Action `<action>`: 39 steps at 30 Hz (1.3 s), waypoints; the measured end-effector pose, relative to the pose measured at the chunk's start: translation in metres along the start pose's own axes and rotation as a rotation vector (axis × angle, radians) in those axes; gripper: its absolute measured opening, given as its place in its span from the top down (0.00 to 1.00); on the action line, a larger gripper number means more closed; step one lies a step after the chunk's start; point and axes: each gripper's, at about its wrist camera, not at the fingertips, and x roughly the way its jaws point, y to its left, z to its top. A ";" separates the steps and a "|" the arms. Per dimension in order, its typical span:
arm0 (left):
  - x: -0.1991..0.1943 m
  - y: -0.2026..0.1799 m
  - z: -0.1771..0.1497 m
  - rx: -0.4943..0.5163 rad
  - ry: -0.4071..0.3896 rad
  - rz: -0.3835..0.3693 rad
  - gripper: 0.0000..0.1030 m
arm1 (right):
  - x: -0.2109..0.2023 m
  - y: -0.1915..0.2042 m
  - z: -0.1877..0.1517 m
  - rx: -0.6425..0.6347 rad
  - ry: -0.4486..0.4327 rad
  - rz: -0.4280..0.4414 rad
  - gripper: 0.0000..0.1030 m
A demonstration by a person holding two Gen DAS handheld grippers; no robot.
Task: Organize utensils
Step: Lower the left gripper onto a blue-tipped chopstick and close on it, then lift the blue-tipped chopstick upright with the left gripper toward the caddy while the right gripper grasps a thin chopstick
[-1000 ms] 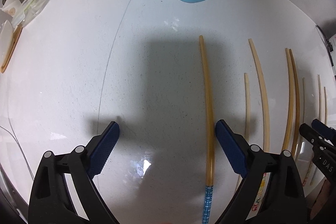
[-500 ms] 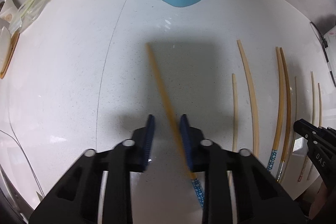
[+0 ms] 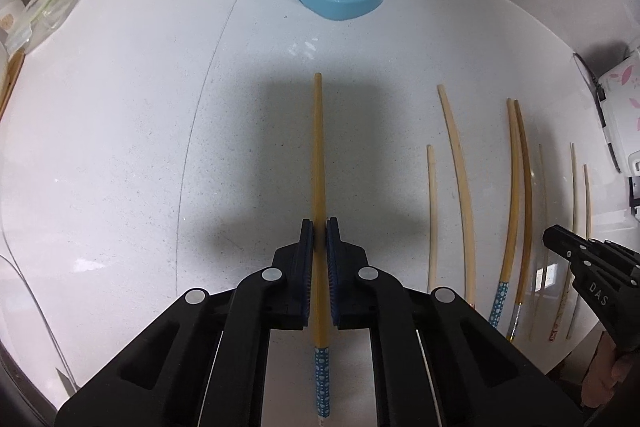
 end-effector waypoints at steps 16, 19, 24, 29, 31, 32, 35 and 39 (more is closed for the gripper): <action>-0.033 0.006 -0.005 0.016 -0.127 0.010 0.94 | -0.036 -0.011 0.002 -0.010 -0.153 0.022 0.97; -0.043 -0.010 0.006 0.019 -0.157 0.020 0.94 | -0.041 -0.011 0.001 -0.015 -0.180 0.029 0.97; -0.067 -0.013 0.006 0.033 -0.216 0.023 0.94 | -0.056 -0.012 -0.004 -0.023 -0.225 0.030 0.97; -0.088 -0.015 0.003 0.038 -0.261 0.019 0.94 | -0.068 -0.012 -0.003 -0.026 -0.270 0.028 0.97; -0.096 -0.015 0.005 0.040 -0.283 0.015 0.94 | -0.076 -0.011 -0.003 -0.024 -0.293 0.026 0.97; -0.101 -0.016 0.005 0.047 -0.296 0.008 0.94 | -0.078 -0.010 -0.002 -0.023 -0.301 0.026 0.97; -0.116 -0.019 0.006 0.064 -0.330 -0.003 0.94 | -0.088 -0.011 0.000 -0.017 -0.330 0.029 0.97; -0.129 -0.020 0.011 0.068 -0.353 -0.015 0.94 | -0.103 -0.011 0.003 -0.014 -0.371 0.027 0.97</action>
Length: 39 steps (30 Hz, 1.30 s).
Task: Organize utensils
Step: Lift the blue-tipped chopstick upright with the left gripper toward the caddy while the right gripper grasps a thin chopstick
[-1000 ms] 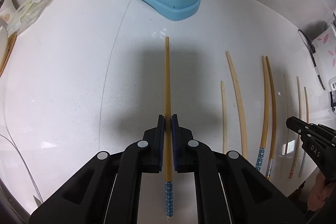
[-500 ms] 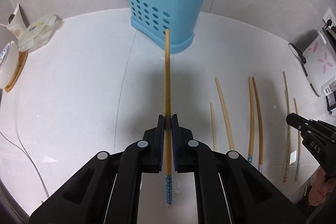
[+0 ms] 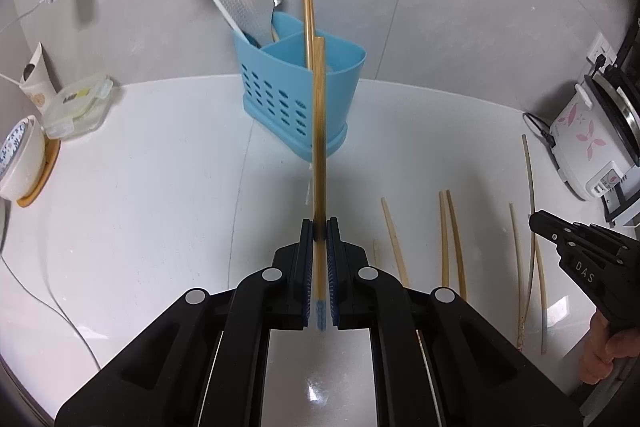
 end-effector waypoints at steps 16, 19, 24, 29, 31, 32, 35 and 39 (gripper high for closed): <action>-0.048 -0.004 0.050 -0.012 -0.135 -0.011 0.94 | -0.042 0.005 0.050 -0.020 -0.157 -0.004 0.97; -0.054 -0.002 0.063 -0.021 -0.149 -0.021 0.94 | -0.050 0.008 0.062 -0.019 -0.185 0.002 0.97; -0.068 -0.002 0.086 -0.023 -0.185 -0.021 0.94 | -0.063 0.013 0.083 -0.019 -0.229 0.016 0.97; -0.078 0.001 0.110 -0.034 -0.207 -0.021 0.94 | -0.076 0.018 0.103 -0.019 -0.278 0.026 0.97; -0.083 0.002 0.120 -0.034 -0.226 -0.020 0.94 | -0.078 0.018 0.110 -0.019 -0.292 0.027 0.97; -0.084 0.002 0.124 -0.033 -0.231 -0.023 0.94 | -0.079 0.019 0.114 -0.019 -0.299 0.026 0.97; -0.085 0.002 0.136 -0.031 -0.241 -0.023 0.94 | -0.078 0.020 0.122 -0.015 -0.310 0.027 0.97; -0.082 0.004 0.152 -0.030 -0.251 -0.031 0.94 | -0.073 0.024 0.134 -0.014 -0.318 0.031 0.97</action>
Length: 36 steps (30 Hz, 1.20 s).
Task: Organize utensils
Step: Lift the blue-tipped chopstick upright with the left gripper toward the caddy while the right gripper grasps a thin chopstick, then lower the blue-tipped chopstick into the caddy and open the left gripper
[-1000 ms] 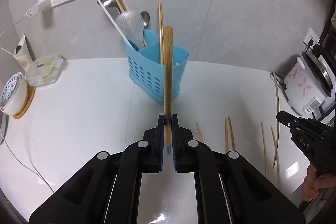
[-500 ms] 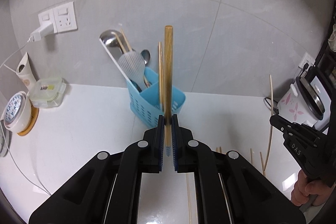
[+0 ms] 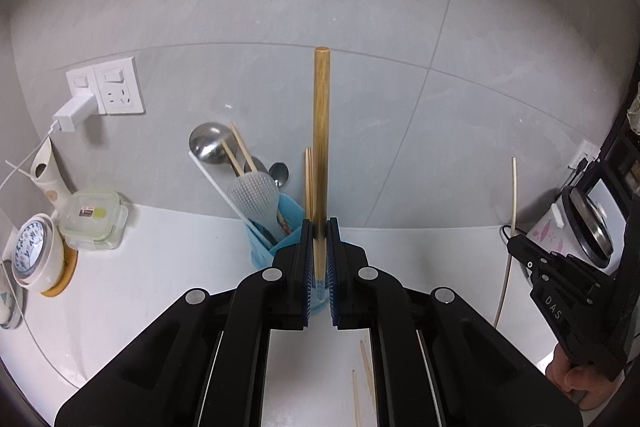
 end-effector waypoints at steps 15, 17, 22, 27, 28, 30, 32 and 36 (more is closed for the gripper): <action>0.100 0.015 0.023 0.019 0.122 0.021 0.94 | 0.042 0.022 0.021 -0.030 0.012 0.031 0.97; 0.113 0.016 0.020 0.020 0.143 0.019 0.94 | 0.052 0.023 0.019 -0.032 0.029 0.029 0.97; 0.141 0.018 0.014 0.020 0.184 0.017 0.94 | 0.080 0.022 0.014 -0.029 0.082 0.023 0.97; 0.157 0.019 0.007 0.025 0.207 0.023 0.93 | 0.099 0.024 0.009 -0.026 0.118 0.024 0.97; 0.159 0.020 0.006 0.020 0.210 0.030 0.90 | 0.102 0.025 0.008 -0.027 0.123 0.025 0.97; 0.160 0.023 0.003 0.014 0.211 0.031 0.78 | 0.107 0.026 0.008 -0.027 0.129 0.026 0.97; 0.158 0.024 0.002 0.013 0.201 0.030 0.69 | 0.112 0.028 0.009 -0.028 0.132 0.029 0.97; 0.150 0.035 -0.005 -0.006 0.200 0.032 0.48 | 0.118 0.034 0.013 -0.026 0.121 0.053 0.97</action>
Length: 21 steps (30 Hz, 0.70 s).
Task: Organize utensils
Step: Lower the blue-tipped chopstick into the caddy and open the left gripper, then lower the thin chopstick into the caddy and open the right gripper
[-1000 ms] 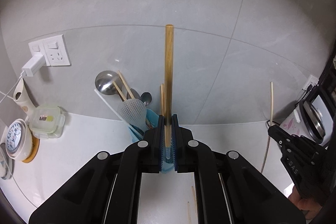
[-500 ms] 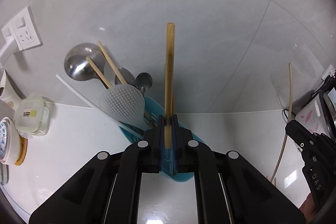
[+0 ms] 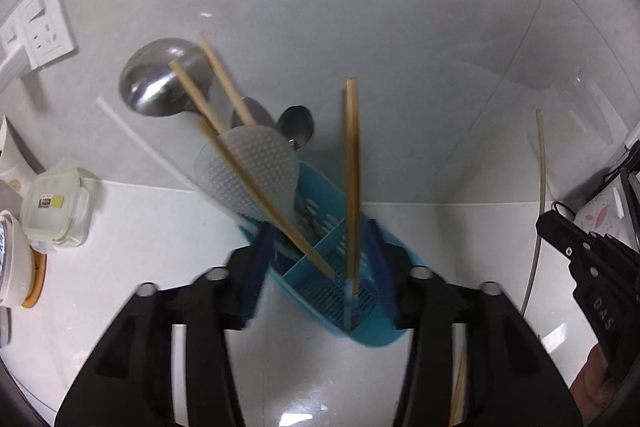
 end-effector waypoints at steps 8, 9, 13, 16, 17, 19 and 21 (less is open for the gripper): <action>-0.022 0.025 -0.012 -0.029 -0.029 0.048 0.22 | 0.000 0.023 0.017 -0.014 -0.054 0.101 0.96; -0.024 0.029 -0.013 -0.038 -0.029 0.055 0.17 | -0.001 0.027 0.020 -0.017 -0.061 0.121 0.96; -0.033 0.046 -0.016 -0.074 -0.036 0.061 0.10 | 0.002 0.043 0.030 -0.026 -0.079 0.180 0.96; -0.039 0.058 -0.019 -0.094 -0.035 0.069 0.07 | 0.003 0.054 0.035 -0.042 -0.101 0.210 0.96; -0.042 0.061 -0.020 -0.099 -0.034 0.070 0.07 | 0.002 0.057 0.036 -0.053 -0.103 0.220 0.96; -0.046 0.068 -0.022 -0.110 -0.035 0.076 0.06 | 0.001 0.065 0.039 -0.061 -0.116 0.235 0.96; -0.050 0.075 -0.024 -0.121 -0.036 0.082 0.06 | 0.001 0.071 0.042 -0.064 -0.127 0.254 0.96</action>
